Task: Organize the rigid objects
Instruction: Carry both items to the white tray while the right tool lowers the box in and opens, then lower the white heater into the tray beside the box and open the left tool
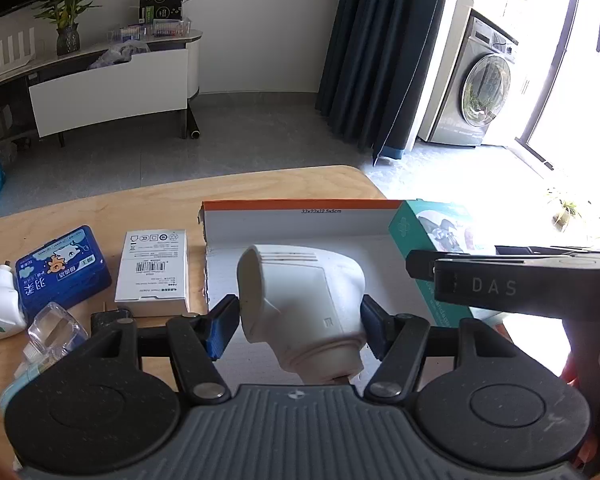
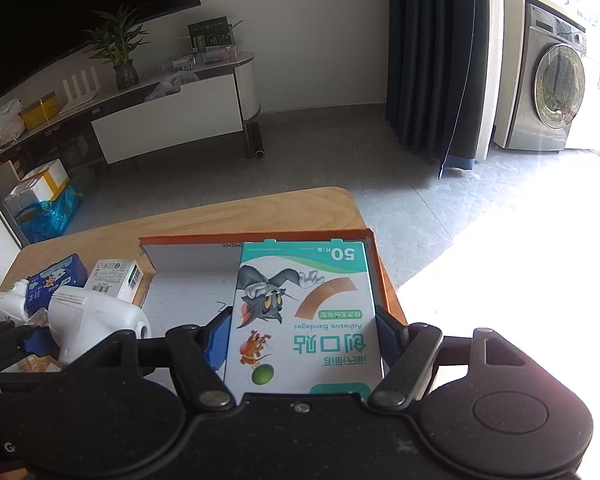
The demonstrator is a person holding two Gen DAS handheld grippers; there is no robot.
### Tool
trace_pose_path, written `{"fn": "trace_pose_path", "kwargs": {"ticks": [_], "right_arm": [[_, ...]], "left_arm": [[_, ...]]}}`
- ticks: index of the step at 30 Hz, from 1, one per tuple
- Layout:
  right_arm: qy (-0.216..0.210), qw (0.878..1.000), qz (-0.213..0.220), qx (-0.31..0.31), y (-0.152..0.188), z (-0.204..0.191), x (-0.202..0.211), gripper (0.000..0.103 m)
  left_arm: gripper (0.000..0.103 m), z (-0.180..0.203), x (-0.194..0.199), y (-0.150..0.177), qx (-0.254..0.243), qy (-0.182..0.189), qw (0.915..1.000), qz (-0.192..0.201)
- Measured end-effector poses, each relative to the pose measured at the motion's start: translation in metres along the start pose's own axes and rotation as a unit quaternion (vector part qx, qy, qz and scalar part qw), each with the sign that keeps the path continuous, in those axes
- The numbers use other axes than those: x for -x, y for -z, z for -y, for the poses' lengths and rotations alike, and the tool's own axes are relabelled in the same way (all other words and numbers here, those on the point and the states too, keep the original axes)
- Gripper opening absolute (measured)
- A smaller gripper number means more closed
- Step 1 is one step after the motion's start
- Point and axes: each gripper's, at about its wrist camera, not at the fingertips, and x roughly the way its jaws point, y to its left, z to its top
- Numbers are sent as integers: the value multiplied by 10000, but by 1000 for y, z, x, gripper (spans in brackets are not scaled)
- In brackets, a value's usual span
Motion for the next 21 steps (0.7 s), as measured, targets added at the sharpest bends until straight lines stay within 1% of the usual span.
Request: {"fn": "trace_pose_path", "kwargs": {"ticks": [3, 5, 7, 11, 14, 17, 18, 19, 20, 21], "right_arm": [[0, 10000, 50, -9, -7, 2, -7, 84], [8, 9999, 110, 73, -11, 3, -11, 88], [43, 9998, 161, 72, -13, 6, -10, 89], [75, 9992, 366, -151, -13, 19, 7, 89], [78, 9985, 504, -195, -11, 26, 22, 89], [121, 9980, 593, -197, -7, 28, 32, 89], [121, 9979, 596, -224, -6, 29, 34, 89], [97, 9978, 594, -267, -5, 29, 35, 89], [83, 9978, 596, -294, -4, 30, 36, 89], [73, 9977, 598, -306, -3, 29, 38, 89]], "left_arm": [[65, 0, -6, -2, 9, -13, 10000, -27], [65, 0, -9, -4, 14, -17, 10000, -53], [65, 1, -13, -5, 11, -5, 10000, -76], [65, 2, -24, -9, 0, 8, 9999, -138], [65, 6, -31, -14, 12, 44, 9999, -154], [65, 11, -42, -20, 38, 167, 9997, -190], [67, 12, -43, -22, 42, 203, 9997, -163], [73, 14, -44, -23, 46, 220, 9996, -153], [83, 15, -42, -24, 63, 195, 9997, -125], [83, 15, -39, -24, 65, 157, 9998, -68]]}}
